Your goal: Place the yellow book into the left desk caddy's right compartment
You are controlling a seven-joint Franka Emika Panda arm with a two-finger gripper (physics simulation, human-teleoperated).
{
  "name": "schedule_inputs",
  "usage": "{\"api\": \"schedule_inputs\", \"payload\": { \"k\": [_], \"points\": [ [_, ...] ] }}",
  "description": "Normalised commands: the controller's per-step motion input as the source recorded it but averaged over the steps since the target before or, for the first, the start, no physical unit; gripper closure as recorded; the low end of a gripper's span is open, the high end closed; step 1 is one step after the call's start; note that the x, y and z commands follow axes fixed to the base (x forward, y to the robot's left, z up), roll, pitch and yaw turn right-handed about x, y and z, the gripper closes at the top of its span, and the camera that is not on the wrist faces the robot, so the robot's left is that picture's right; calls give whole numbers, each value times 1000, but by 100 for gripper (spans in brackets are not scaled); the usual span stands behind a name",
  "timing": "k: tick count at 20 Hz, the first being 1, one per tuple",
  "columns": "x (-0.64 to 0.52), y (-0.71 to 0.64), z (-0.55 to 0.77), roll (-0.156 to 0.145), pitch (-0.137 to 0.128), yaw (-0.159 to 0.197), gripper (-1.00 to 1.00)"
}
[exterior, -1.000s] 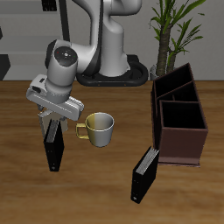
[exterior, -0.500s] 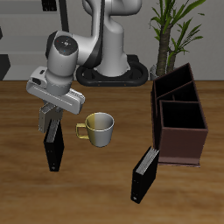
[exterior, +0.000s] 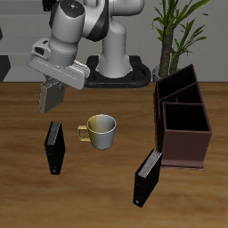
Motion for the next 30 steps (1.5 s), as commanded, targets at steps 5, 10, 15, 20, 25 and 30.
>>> {"api": "schedule_inputs", "payload": {
  "k": [5, 10, 15, 20, 25, 30],
  "points": [
    [-184, 254, 465, -6, -45, 31, 100],
    [3, 311, 409, 5, -38, 22, 100],
    [209, 473, 325, 31, -33, 50, 100],
    [200, 343, 154, 20, 2, 5, 100],
    [231, 575, 187, 62, -19, 27, 100],
    [265, 601, 161, 42, -14, 16, 100]
  ]
}}
